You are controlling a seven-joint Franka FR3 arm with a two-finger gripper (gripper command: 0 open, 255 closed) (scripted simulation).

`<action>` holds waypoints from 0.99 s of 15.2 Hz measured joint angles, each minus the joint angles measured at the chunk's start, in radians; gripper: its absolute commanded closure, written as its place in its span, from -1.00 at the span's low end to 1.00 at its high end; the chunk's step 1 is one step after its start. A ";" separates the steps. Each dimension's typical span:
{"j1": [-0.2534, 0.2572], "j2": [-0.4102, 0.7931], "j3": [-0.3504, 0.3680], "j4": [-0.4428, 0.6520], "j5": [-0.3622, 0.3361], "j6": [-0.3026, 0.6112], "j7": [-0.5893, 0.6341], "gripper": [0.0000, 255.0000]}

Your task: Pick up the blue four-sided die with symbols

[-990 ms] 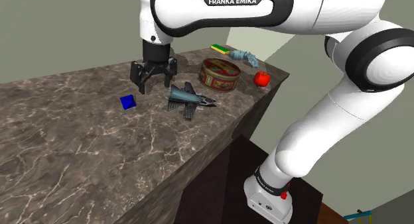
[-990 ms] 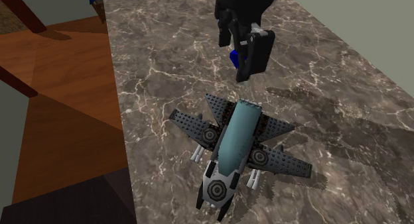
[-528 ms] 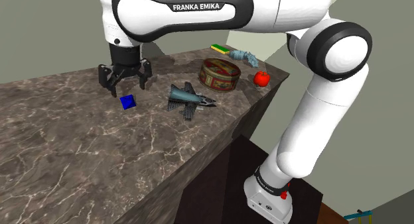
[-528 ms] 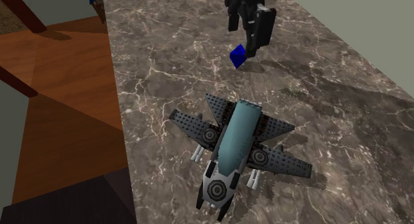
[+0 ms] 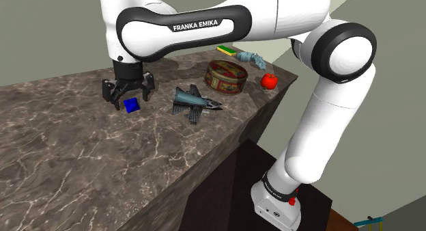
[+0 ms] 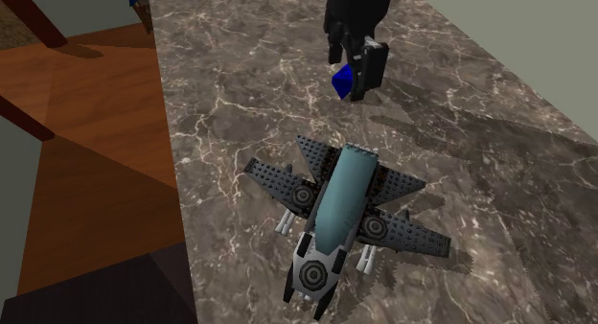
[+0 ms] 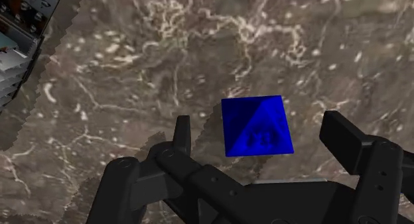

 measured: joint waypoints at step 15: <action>0.001 -0.006 0.001 0.044 0.004 -0.048 -0.003 1.00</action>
